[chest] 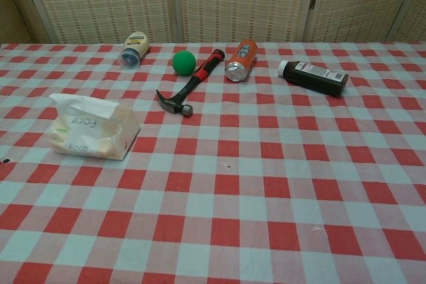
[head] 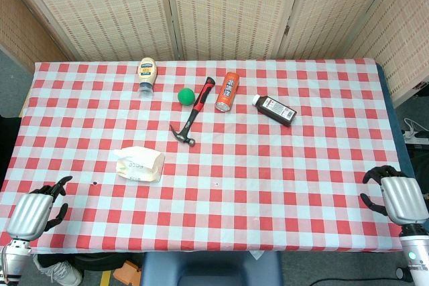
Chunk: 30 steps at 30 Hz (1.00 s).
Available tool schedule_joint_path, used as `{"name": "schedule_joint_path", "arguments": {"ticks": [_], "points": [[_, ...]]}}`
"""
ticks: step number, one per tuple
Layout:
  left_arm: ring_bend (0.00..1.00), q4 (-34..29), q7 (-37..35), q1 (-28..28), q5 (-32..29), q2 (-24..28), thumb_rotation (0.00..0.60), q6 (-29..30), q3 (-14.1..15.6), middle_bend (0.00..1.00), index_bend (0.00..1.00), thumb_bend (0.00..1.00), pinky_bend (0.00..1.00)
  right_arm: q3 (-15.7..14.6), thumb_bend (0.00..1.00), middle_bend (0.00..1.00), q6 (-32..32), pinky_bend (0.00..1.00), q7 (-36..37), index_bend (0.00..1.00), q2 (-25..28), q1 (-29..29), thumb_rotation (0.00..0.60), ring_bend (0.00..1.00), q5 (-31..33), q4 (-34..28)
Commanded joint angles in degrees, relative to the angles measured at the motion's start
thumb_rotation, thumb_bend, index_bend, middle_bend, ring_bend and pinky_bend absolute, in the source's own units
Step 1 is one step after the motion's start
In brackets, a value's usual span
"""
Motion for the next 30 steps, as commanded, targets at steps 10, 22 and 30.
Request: {"name": "schedule_joint_path", "arguments": {"ticks": [10, 22, 30], "points": [[0.50, 3.02, -0.59, -1.57, 3.40, -3.26, 0.600, 1.82, -1.05, 0.52, 0.17, 0.47, 0.63, -0.26, 0.19, 0.40, 1.06, 0.44, 0.42, 0.51, -0.13, -0.48, 0.600, 0.28, -0.88, -0.05], [0.79, 13.96, 0.73, -14.06, 6.34, -13.92, 0.600, -7.32, -5.75, 0.74, 0.21, 0.47, 0.90, -0.85, 0.19, 0.40, 1.12, 0.44, 2.41, 0.51, 0.78, -0.67, 0.600, 0.28, -2.19, -0.09], [0.79, 20.63, -0.19, -18.51, 4.33, -21.26, 0.600, -11.42, -6.52, 0.74, 0.20, 0.47, 0.90, -1.03, 0.19, 0.40, 0.46, 0.44, 2.20, 0.51, 1.04, -0.51, 0.600, 0.28, -2.06, -0.35]]}}
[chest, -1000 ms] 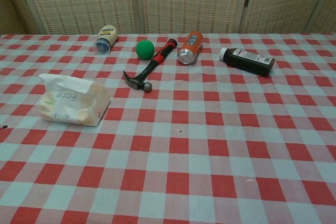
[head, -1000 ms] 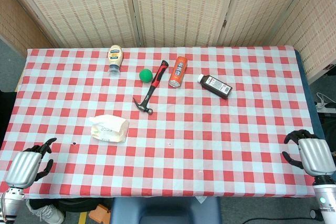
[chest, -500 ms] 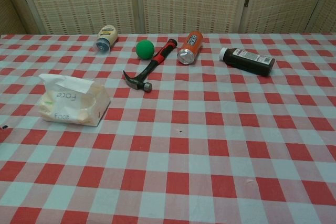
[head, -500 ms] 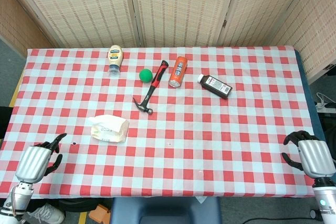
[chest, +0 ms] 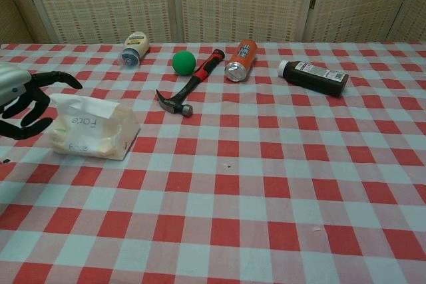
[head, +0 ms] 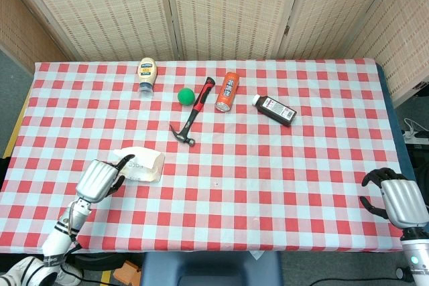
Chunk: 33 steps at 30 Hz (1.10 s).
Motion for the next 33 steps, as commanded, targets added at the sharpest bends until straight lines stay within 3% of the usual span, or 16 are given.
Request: {"name": "schedule_joint_path", "arguments": {"ticks": [1, 11, 14, 21, 26, 33], "points": [[0.79, 3.17, -0.42, -2.06, -1.04, -3.24, 0.600, -1.53, -0.53, 0.74, 0.20, 0.47, 0.90, -0.09, 0.19, 0.40, -0.09, 0.44, 0.01, 0.51, 0.06, 0.02, 0.600, 0.28, -0.09, -0.04], [0.79, 9.65, -0.41, -5.13, -1.88, -9.85, 0.600, -0.29, -1.61, 0.75, 0.22, 0.47, 0.91, -0.01, 0.19, 0.40, -0.56, 0.44, -0.12, 0.51, 0.33, 0.15, 0.600, 0.28, 0.45, -0.36], [0.80, 11.05, -0.55, -5.47, -2.23, -11.27, 0.600, 0.67, -1.87, 0.76, 0.28, 0.47, 0.91, -0.02, 0.19, 0.40, -0.70, 0.44, -0.16, 0.51, 0.39, 0.18, 0.600, 0.28, 0.57, -0.43], [0.81, 14.02, -0.93, -5.82, -2.47, -13.32, 0.600, 2.60, -1.64, 0.80, 0.56, 0.48, 0.92, -0.07, 0.19, 0.40, -1.29, 0.44, -0.54, 0.51, 0.57, 0.33, 0.600, 0.28, 1.02, -0.74], [0.81, 14.77, -1.07, -5.70, -2.70, -13.49, 0.600, 4.08, -1.52, 0.84, 0.63, 0.49, 0.93, -0.10, 0.19, 0.40, -1.72, 0.44, -1.01, 0.51, 0.66, 0.46, 0.600, 0.28, 1.43, -0.97], [0.82, 13.38, -0.96, -5.02, -2.89, -11.50, 0.600, 6.27, -1.41, 0.85, 0.63, 0.49, 0.93, -0.12, 0.19, 0.40, -2.15, 0.44, -1.53, 0.51, 0.70, 0.61, 0.600, 0.28, 1.82, -1.19]]}}
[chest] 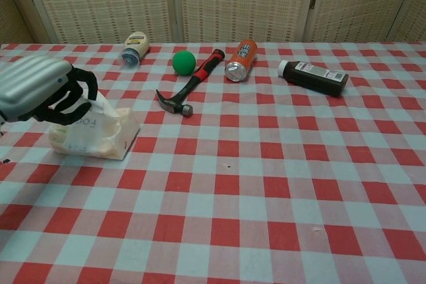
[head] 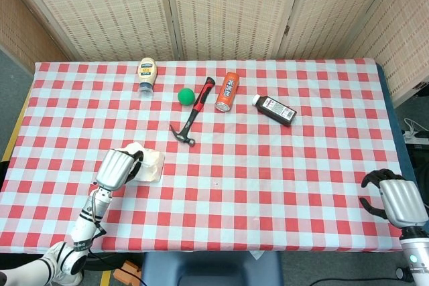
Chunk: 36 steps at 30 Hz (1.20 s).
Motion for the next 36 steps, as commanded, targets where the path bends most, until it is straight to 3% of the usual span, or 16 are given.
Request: {"name": "schedule_joint_path", "arguments": {"ticks": [1, 16, 23, 28, 30, 33, 36], "points": [[0.82, -1.09, 0.21, 0.39, 0.06, 1.55, 0.600, 0.78, 0.19, 0.85, 0.63, 0.49, 0.93, 0.02, 0.19, 0.40, -0.15, 0.44, -0.16, 0.51, 0.02, 0.06, 0.600, 0.28, 0.17, -0.10], [0.82, -14.30, 1.05, 8.70, 1.44, 22.33, 0.600, 7.65, 5.17, 0.87, 0.65, 0.49, 0.93, -0.15, 0.19, 0.40, -0.41, 0.44, -0.54, 0.51, 0.01, 0.17, 0.600, 0.28, 0.24, -0.20], [0.82, -16.03, 2.75, 13.32, 0.22, 24.61, 0.600, 11.80, 5.84, 0.88, 0.66, 0.49, 0.93, -0.19, 0.19, 0.40, -1.04, 0.44, -1.77, 0.51, -0.22, 0.42, 0.600, 0.28, 0.88, -0.31], [0.82, -13.02, 6.82, 15.53, -2.91, 22.03, 0.600, 13.09, 4.56, 0.88, 0.66, 0.49, 0.93, -0.14, 0.19, 0.40, -1.01, 0.44, -1.77, 0.51, -0.17, 0.43, 0.600, 0.28, 1.02, -0.38], [0.82, -11.31, 7.34, 16.23, -4.60, 20.19, 0.600, 13.43, 3.64, 0.87, 0.58, 0.48, 0.93, -0.04, 0.19, 0.40, -1.03, 0.44, -1.93, 0.51, -0.26, 0.47, 0.600, 0.28, 1.25, -0.32], [0.82, -10.21, 5.92, 16.83, -5.94, 18.39, 0.600, 13.37, 2.93, 0.86, 0.36, 0.43, 0.93, 0.02, 0.19, 0.40, -1.36, 0.44, -2.30, 0.51, -0.37, 0.62, 0.600, 0.28, 1.64, -0.36], [0.82, -9.85, 2.17, 17.16, -5.97, 17.31, 0.600, 13.23, 2.84, 0.86, 0.23, 0.39, 0.93, 0.20, 0.19, 0.40, -1.81, 0.44, -2.72, 0.51, -0.49, 0.92, 0.600, 0.28, 2.12, -0.26]]}}
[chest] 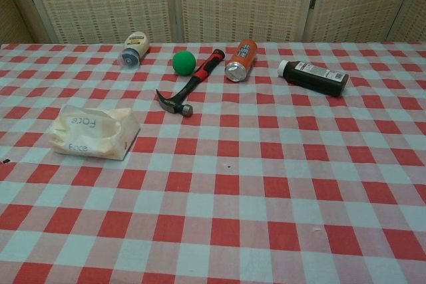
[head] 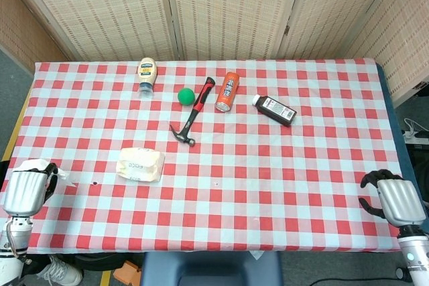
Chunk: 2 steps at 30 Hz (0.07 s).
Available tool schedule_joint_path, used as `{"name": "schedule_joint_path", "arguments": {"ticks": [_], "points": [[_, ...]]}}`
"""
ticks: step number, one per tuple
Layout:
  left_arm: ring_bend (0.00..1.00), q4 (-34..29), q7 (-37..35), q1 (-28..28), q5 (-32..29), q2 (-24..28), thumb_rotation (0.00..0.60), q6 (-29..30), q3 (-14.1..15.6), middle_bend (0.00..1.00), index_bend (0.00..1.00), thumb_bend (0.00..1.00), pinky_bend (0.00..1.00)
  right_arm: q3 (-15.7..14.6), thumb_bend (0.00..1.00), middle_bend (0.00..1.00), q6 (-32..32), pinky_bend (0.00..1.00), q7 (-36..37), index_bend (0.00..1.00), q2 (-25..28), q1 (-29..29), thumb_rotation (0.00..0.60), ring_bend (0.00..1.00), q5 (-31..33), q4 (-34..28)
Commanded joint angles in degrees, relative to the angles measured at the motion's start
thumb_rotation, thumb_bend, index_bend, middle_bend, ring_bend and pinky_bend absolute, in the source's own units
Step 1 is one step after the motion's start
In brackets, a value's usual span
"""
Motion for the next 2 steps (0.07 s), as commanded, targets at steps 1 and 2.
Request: {"name": "schedule_joint_path", "arguments": {"ticks": [1, 2], "points": [[0.82, 0.67, -4.27, 0.69, -0.37, -1.47, 0.600, -0.09, -0.41, 0.86, 0.21, 0.39, 0.93, 0.21, 0.19, 0.40, -0.32, 0.44, -0.43, 0.51, -0.17, 0.24, 0.600, 0.28, 0.51, 0.14], [0.82, 0.82, -4.91, 0.60, -0.14, -1.52, 0.600, -0.62, -0.19, 0.86, 0.21, 0.39, 0.93, 0.34, 0.19, 0.40, -0.45, 0.44, -0.74, 0.51, -0.29, 0.35, 0.600, 0.28, 0.84, 0.21]]}}
